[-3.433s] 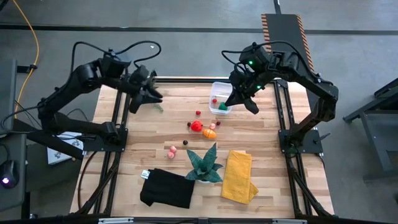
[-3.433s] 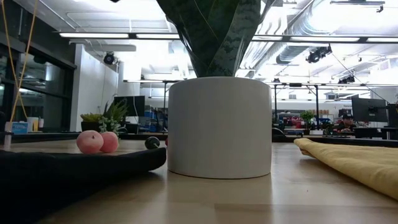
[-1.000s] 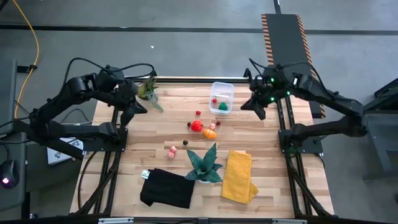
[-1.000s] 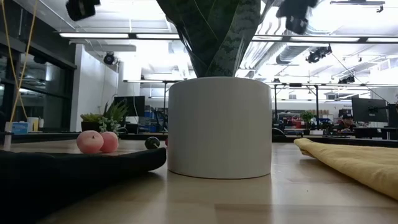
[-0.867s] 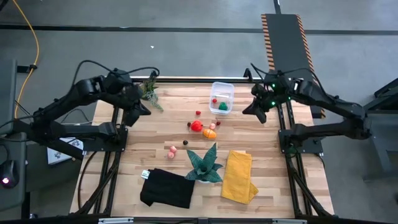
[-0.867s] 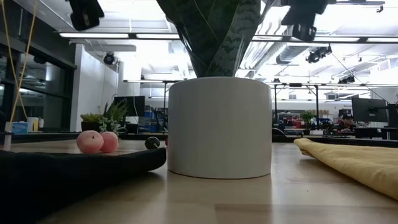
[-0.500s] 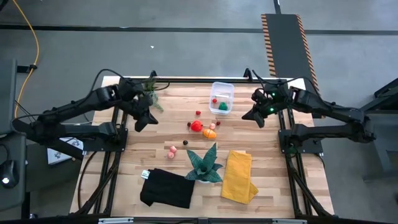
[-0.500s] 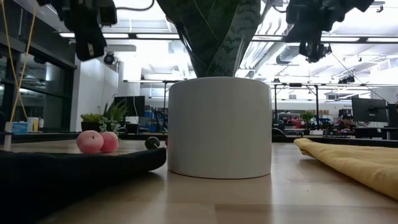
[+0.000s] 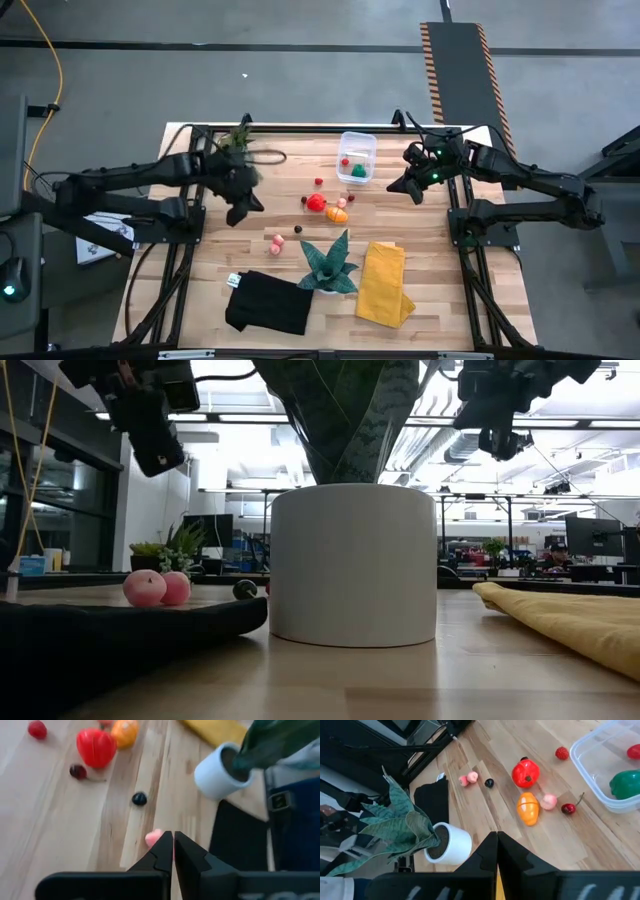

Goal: Pick and placing Produce into tupperware
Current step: Put the top left apricot into the transparent container

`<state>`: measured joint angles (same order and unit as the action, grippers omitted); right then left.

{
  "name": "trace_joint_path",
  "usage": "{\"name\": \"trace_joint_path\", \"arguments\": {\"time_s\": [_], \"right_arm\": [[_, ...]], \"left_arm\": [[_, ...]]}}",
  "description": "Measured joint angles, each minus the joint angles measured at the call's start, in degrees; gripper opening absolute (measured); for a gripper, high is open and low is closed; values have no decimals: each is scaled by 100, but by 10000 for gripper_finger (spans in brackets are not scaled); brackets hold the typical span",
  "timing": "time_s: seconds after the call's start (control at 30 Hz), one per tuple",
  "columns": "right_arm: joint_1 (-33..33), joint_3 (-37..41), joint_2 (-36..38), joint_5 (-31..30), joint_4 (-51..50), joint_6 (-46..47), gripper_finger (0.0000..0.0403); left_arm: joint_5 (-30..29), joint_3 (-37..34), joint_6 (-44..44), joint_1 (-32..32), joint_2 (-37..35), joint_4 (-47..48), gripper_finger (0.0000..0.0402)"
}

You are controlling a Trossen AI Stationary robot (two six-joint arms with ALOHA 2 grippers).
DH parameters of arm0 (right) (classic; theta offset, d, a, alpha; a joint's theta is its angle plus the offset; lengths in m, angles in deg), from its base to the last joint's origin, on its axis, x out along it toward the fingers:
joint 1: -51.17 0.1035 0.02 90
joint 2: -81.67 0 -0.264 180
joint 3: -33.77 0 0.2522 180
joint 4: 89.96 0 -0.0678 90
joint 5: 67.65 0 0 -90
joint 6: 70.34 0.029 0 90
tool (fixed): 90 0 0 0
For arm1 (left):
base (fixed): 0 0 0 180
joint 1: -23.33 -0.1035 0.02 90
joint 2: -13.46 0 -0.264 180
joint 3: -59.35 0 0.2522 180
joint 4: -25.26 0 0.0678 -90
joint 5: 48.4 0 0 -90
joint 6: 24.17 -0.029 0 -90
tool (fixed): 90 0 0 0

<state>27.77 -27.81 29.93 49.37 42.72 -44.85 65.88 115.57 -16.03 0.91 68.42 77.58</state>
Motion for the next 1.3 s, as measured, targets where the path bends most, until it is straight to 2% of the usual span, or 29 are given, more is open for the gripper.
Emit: {"name": "trace_joint_path", "arguments": {"time_s": [0.23, 0.4, 0.53, 0.67, 1.0, 1.2, 1.3], "right_arm": [[26, 0, 0, 1, 1, 19, 0], [27, 0, -2, -1, 3, 9, 0], [27, 0, -2, -1, 2, -23, 0], [27, 0, -2, -4, 4, -53, 0], [27, 0, -2, -8, 2, -155, 0], [27, 0, -2, -8, 6, -234, 0], [27, 0, -2, -6, 4, -268, 0]], "left_arm": [[-795, 0, 449, 886, 411, 1, 56], [-945, 0, 795, 1290, 482, 18, 103], [-1042, 0, 1111, 1469, 484, 20, 121], [-1056, 0, 1723, 1458, 484, 34, 119], [-1055, 297, 3581, 1456, 588, 109, 78], [-802, 531, 4051, 1458, 845, 155, 70], [-800, 696, 4273, 1458, 1031, 466, 71]]}}
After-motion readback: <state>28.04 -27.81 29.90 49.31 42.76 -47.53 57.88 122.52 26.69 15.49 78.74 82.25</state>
